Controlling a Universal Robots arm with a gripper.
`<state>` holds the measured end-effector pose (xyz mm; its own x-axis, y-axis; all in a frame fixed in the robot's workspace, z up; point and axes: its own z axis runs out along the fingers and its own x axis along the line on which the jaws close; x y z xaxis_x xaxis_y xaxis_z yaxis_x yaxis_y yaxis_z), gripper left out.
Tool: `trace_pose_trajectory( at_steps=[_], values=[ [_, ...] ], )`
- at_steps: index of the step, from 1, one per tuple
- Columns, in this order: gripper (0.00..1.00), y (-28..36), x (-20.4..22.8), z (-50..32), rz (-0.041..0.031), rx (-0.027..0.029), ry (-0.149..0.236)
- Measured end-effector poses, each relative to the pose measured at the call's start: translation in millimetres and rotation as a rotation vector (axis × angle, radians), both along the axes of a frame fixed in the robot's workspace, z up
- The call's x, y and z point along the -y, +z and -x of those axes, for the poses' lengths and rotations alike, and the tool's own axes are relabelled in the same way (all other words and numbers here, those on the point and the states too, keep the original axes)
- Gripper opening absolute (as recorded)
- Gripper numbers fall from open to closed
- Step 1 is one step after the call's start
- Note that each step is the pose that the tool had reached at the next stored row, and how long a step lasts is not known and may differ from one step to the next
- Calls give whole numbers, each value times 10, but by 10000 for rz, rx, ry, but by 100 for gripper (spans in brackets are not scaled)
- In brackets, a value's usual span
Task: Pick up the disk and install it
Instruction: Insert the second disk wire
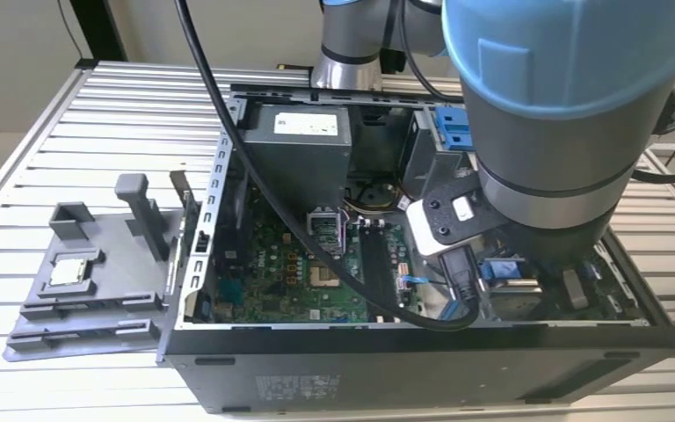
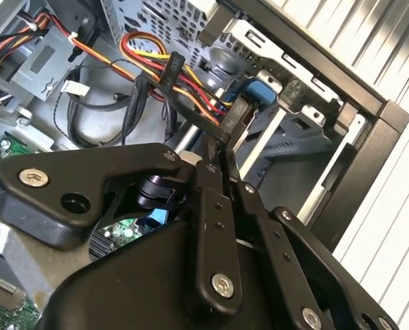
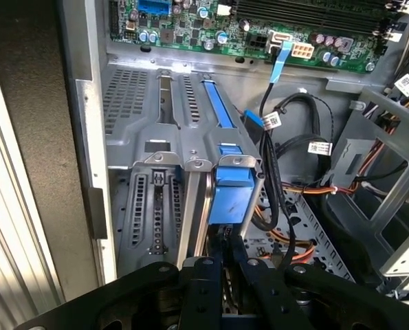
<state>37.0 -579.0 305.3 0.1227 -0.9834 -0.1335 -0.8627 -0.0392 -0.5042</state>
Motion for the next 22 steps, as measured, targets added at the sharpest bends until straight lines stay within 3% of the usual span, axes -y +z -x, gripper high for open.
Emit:
trace_pose_trajectory(
  at_steps=[7, 22],
  values=[
    [0, 1, -29, 9, -9, -1, -21],
    [0, 3, -32, 10, -24, -2, -46]
  ],
)
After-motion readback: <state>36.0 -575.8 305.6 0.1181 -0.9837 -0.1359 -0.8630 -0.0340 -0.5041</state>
